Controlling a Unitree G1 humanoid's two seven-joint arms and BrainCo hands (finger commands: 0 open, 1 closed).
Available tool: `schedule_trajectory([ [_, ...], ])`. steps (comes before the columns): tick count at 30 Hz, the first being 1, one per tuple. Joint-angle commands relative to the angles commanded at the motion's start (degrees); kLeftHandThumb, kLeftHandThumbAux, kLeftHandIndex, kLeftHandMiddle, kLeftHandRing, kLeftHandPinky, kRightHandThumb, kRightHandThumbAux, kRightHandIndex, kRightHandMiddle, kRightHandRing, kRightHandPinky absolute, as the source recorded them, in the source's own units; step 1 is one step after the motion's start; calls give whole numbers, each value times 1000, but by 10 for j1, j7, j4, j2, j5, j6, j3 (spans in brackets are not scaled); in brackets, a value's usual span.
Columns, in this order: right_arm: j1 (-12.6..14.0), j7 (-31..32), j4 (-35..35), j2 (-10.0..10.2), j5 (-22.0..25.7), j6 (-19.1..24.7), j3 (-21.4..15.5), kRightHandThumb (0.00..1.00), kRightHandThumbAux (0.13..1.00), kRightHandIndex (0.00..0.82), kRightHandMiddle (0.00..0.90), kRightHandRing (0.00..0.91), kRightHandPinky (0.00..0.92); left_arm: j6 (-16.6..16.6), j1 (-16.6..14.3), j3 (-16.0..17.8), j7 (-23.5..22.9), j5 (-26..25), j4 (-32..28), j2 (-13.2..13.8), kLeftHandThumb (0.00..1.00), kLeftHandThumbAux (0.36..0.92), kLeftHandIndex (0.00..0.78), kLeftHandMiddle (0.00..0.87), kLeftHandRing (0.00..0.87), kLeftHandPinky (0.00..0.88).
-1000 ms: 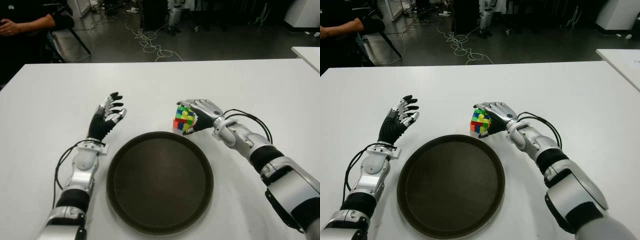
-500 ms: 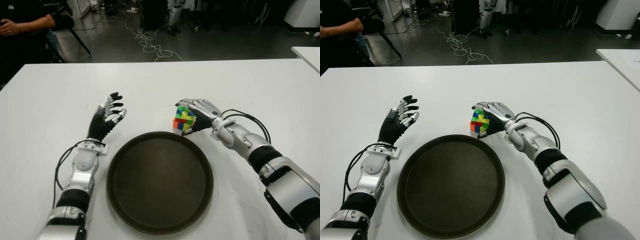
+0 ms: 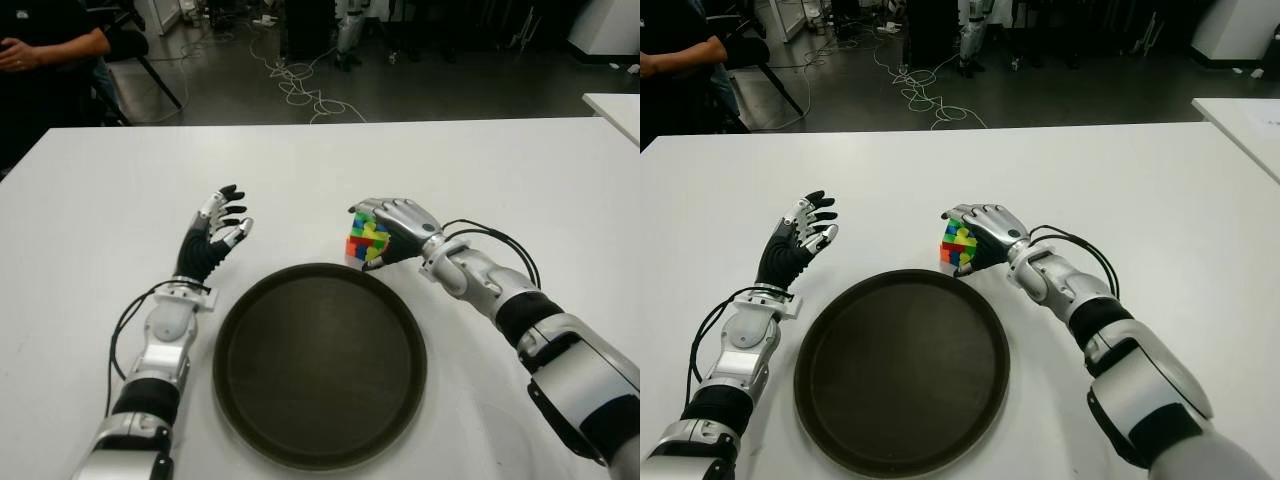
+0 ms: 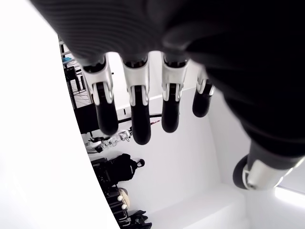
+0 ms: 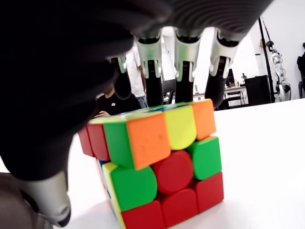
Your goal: Pick up the Rubik's Cube and put it in the plate
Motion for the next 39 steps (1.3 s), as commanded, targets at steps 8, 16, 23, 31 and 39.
schedule_trajectory([
  [8,0,1,-1,0,0,1,0,0,727,187,227,237,245,1,1,-1,8,8,-3,0,185,554,139,195,206,206],
  [16,0,4,0,1,2,3,-1,0,716,178,223,232,227,2,1,-2,9,8,-3,0,182,562,138,194,217,244],
  [23,-4,8,10,6,3,13,-2,0,713,180,228,243,248,4,0,-1,4,4,-5,-1,159,539,131,186,220,266],
  [31,-7,16,25,13,11,21,-8,0,732,169,213,236,249,8,2,-2,-1,3,-11,0,162,539,132,189,214,244],
  [39,-12,23,42,22,17,27,-16,0,751,173,211,236,260,8,2,-1,0,3,-9,-2,185,544,139,197,213,211],
])
